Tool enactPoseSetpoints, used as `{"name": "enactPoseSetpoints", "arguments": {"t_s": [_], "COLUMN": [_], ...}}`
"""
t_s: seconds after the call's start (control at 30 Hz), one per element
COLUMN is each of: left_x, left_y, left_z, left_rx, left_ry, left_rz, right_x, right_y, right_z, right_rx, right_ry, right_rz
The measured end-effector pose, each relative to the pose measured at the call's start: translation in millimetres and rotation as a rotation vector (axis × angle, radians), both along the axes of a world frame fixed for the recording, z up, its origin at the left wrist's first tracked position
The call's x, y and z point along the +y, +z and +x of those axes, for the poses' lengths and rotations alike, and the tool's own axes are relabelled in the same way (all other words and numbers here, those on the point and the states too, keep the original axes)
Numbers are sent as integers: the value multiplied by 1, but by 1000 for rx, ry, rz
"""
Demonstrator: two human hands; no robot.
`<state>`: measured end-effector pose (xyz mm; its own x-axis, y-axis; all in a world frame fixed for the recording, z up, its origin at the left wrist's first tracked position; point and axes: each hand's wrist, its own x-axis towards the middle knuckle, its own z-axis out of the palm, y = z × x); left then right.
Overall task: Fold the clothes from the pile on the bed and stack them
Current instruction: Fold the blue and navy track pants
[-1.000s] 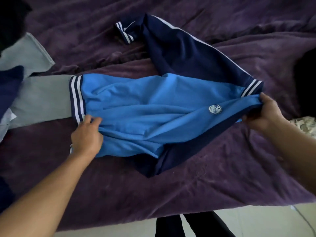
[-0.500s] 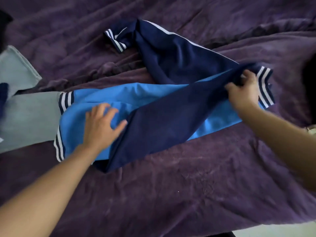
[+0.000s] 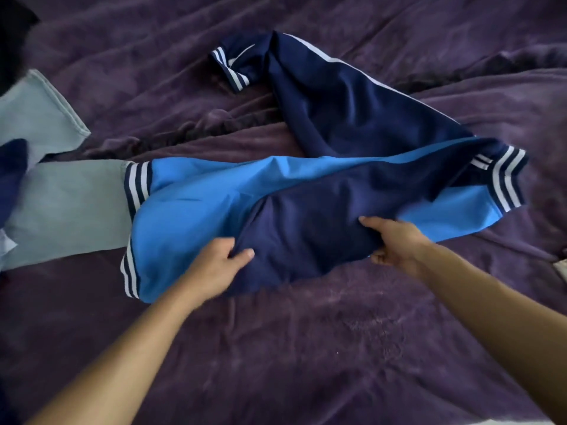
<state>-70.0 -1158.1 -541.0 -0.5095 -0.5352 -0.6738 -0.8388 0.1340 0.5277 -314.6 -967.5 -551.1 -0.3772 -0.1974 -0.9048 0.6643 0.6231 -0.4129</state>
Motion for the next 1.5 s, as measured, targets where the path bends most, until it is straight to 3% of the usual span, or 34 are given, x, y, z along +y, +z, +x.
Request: {"name": "enactPoseSetpoints", "arguments": {"t_s": [0.17, 0.27, 0.37, 0.47, 0.6, 0.7, 0.83, 0.9, 1.03, 1.13, 1.23, 1.3, 1.43, 1.5], "left_x": [-88, -130, -138, -103, -54, -56, -80, -90, -96, -111, -139, -161, -223, -256], "left_y": [48, 51, 28, 1, -28, -35, -27, -23, -27, -39, -45, -38, -14, -20], "left_z": [-67, -104, -105, -90, -84, -106, -155, -179, -237, -279, -303, -314, -336, -330], "left_rx": [257, 441, 450, 344, 271, 269, 280, 278, 313, 65, -137, -28, 308, 163], "left_ry": [416, 863, 1053, 941, 558, 369, 200, 27, -439, -550, -468, -331, 372, 568], "left_rz": [522, 513, 333, 108, -151, -346, -598, -728, -964, -925, -764, -709, -645, -563], "right_x": [-54, -89, -93, -66, -18, -9, -26, -40, -68, -64, -52, -49, -46, -47], "right_y": [44, 64, 53, 24, -12, -16, 4, 11, 4, -5, -2, 1, -5, -14], "right_z": [-67, -94, -94, -73, -56, -59, -89, -112, -138, -145, -157, -169, -195, -206], "right_rx": [-174, -108, 66, 301, 473, 675, 1286, 1442, 1198, 1245, 1309, 1285, 1313, 1298], "right_ry": [-369, -418, -194, 53, 284, 476, 640, 708, 1057, 865, 677, 624, 539, 581], "right_rz": [-384, -545, -400, -152, 127, 138, 41, 20, 328, 189, -24, -68, 44, 164]}}
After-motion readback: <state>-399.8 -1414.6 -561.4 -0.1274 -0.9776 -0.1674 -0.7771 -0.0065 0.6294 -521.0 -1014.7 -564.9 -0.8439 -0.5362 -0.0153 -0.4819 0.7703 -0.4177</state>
